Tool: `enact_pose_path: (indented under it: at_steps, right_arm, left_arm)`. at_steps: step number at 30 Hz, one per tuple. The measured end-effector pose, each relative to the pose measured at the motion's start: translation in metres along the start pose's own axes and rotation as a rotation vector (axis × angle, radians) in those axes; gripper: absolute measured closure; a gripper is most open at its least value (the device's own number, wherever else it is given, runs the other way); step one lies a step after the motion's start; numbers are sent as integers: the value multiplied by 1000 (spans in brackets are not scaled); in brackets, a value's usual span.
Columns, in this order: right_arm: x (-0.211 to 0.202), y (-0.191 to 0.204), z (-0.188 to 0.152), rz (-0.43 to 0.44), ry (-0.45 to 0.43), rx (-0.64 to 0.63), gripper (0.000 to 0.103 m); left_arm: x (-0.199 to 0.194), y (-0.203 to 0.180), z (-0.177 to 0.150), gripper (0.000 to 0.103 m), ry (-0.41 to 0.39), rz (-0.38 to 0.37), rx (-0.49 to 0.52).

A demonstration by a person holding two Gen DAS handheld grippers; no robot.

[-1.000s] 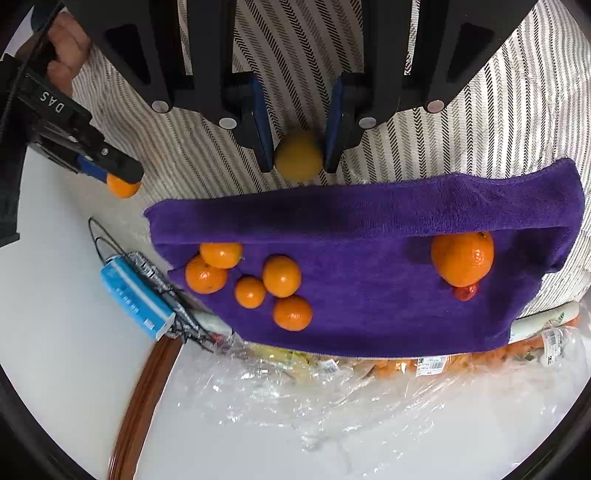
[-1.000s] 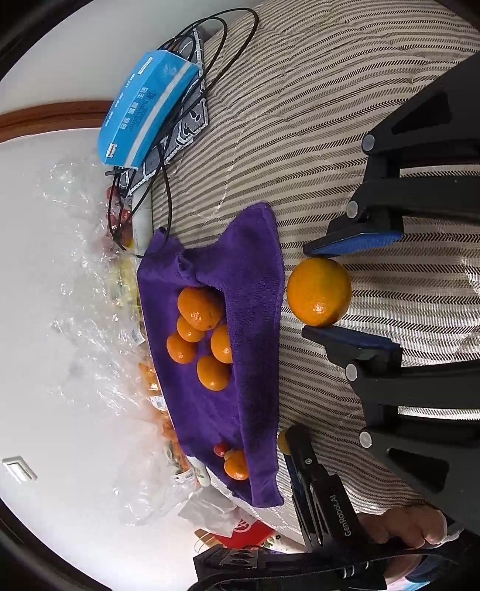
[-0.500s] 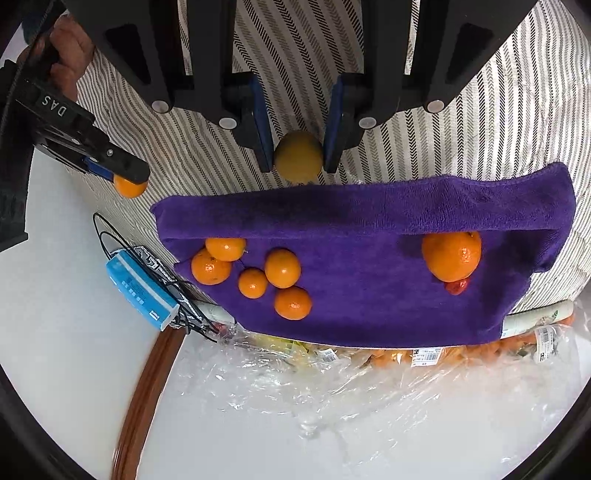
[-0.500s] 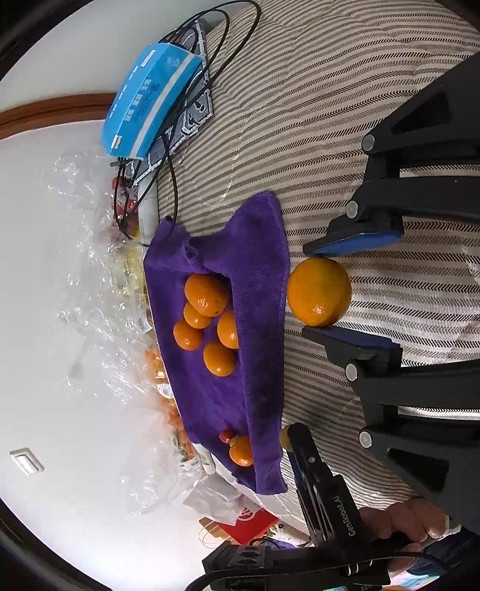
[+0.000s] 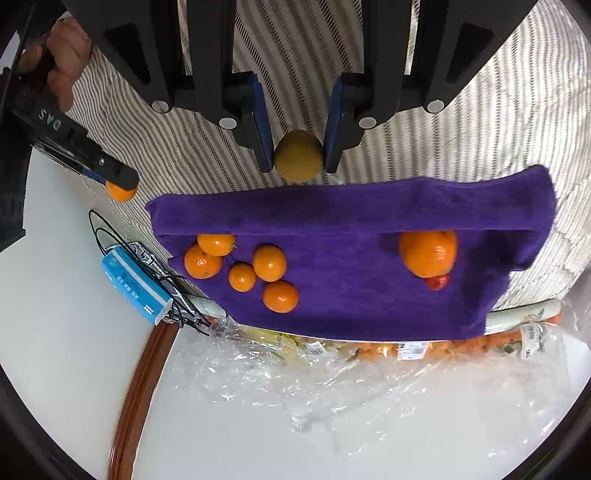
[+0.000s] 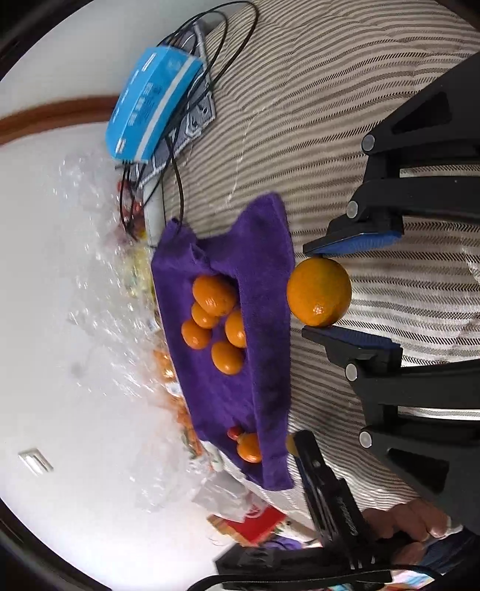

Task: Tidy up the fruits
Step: 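Close the left tool on the yellow-green fruit while the right holds its orange, then carry the orange and the yellow-green fruit over the purple towel with both tools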

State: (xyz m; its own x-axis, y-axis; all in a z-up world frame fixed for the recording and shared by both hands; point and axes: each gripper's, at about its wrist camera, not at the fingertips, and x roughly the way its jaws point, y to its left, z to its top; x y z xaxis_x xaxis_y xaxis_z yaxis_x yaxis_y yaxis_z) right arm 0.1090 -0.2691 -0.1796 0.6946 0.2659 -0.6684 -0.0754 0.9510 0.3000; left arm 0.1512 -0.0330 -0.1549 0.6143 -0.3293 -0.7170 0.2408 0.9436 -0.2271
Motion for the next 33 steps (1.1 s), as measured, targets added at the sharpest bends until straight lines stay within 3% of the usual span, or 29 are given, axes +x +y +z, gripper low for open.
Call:
enact_pose_path:
  at_steps: [9,19,27,33]
  right_arm:
    - [4,13,17,-19,-10,33,66]
    - [1,79,70,-23,-108,-115,66]
    - [14,107,113,36,-146,-150,66]
    - [39,116,127,65,-149,-143,66]
  left_arm:
    - [-44,21,16,77,-59,27,-34]
    - [-67,55,62,77,-131,139,-76]
    - [-52,72,103,77,-171,179,-86]
    - [-29,86,111,77,-177,144,-136]
